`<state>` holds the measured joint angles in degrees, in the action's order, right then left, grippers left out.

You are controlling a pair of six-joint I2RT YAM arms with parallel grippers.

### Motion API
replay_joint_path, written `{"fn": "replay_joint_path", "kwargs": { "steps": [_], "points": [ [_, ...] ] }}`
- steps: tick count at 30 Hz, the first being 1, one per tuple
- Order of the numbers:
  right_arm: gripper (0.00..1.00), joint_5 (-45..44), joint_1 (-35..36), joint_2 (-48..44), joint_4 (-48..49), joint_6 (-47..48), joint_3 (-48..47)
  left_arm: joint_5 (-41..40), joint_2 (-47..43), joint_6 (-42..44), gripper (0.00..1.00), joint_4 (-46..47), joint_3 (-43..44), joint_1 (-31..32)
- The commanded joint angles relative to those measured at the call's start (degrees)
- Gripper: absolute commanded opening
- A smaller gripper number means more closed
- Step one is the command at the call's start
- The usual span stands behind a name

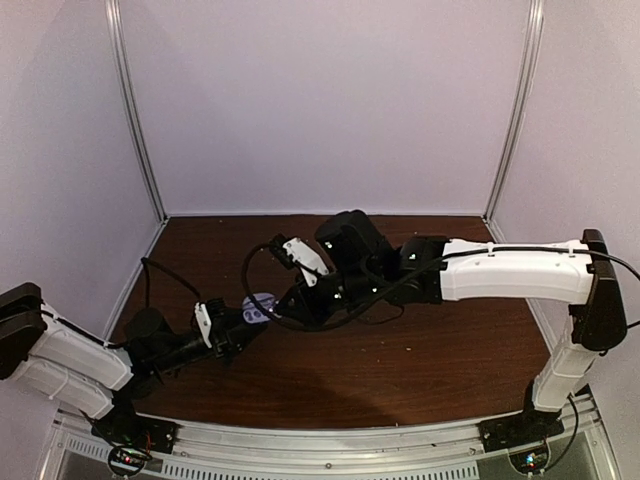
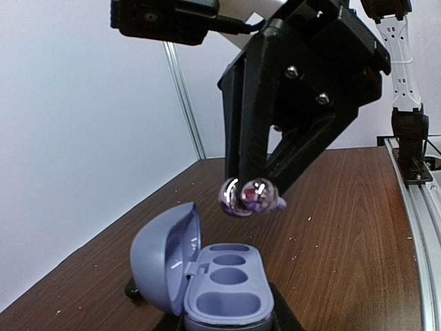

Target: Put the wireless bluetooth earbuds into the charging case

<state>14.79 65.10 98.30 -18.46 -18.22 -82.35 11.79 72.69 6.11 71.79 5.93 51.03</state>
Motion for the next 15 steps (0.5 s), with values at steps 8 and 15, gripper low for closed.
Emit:
{"fn": "replay_joint_path", "kwargs": {
  "steps": [8,15],
  "points": [
    [0.07,-1.24,1.08,2.06,-1.15,-1.34,-2.81,-0.62,2.60,0.57,0.00,7.11,1.79,1.24],
    [0.08,-2.70,1.08,2.48,-2.06,-1.71,-3.27,-1.34,3.23,0.66,0.00,7.81,1.80,2.01]
  ]
}}
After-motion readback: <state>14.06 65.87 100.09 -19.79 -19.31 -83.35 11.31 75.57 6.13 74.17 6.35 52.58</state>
